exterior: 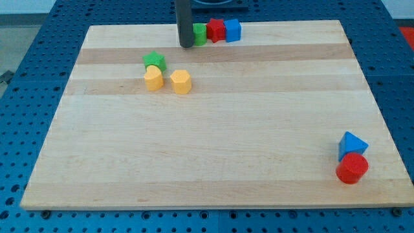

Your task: Move the green star below to the red star

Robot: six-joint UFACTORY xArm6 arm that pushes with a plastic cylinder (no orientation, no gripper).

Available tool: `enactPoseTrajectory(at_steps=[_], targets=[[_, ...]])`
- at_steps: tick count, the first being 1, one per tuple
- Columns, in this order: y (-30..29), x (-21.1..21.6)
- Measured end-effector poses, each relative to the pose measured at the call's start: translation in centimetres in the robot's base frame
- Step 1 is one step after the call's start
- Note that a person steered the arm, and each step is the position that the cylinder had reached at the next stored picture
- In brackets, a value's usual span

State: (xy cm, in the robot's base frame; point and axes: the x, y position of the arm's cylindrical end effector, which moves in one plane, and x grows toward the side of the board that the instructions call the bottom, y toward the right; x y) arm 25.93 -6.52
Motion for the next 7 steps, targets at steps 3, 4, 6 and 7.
enactPoseTrajectory(at_steps=[3, 4, 6, 7], targets=[[-19.7, 4.5], [-18.9, 9.3], [-6.7, 8.6], [-0.2, 5.9]])
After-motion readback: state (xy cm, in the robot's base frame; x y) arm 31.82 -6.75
